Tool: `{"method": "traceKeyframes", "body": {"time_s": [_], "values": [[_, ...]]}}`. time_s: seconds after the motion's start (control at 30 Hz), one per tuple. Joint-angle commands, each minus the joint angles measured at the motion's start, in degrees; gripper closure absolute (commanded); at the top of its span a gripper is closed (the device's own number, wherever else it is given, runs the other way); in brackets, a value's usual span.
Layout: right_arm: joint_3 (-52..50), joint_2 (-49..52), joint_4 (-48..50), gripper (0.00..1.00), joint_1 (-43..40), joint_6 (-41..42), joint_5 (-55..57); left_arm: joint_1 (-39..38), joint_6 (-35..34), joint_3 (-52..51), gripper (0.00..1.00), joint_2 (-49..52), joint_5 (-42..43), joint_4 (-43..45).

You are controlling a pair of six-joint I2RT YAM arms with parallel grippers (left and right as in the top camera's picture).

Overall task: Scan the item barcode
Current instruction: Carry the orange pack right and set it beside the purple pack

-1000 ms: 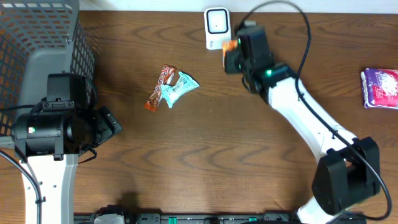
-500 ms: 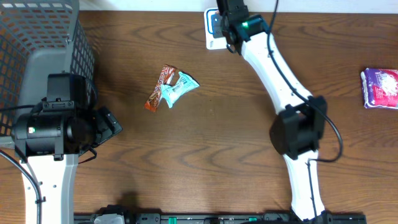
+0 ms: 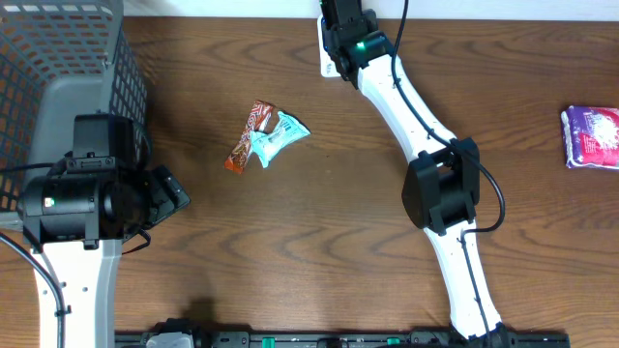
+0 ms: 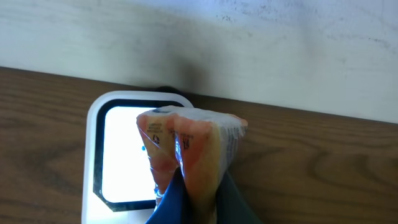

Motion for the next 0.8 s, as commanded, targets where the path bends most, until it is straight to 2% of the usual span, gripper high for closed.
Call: {"method": "traceKeyframes", "body": {"time_s": [0.0, 0.1, 0.27, 0.4, 0.53, 0.77], "values": [[1.8, 1.3, -0.2, 0.99, 0.7, -0.4, 1.1, 0.3, -0.5, 0.0, 0.02, 0.0, -0.9, -0.2], [1.8, 1.2, -1.2, 0.99, 0.7, 0.0, 5.2, 0.3, -0.5, 0.0, 0.02, 0.0, -0.9, -0.2], [1.9, -0.2, -2.9, 0.99, 0.2, 0.8, 21.6, 0.3, -0.5, 0.0, 0.02, 0.0, -0.9, -0.2], [1.9, -1.3, -8.5, 0.99, -2.4, -0.3, 27.4, 0.3, -0.5, 0.0, 0.02, 0.0, -0.9, -0.2], [1.9, -1.7, -15.5, 0.99, -7.1, -0.1, 25.2, 0.3, -0.5, 0.0, 0.02, 0.0, -0.9, -0.2], [1.8, -1.7, -28.2, 0.99, -16.2, -0.1, 13.6, 0.3, -0.5, 0.0, 0.02, 0.0, -0.9, -0.2]]}}
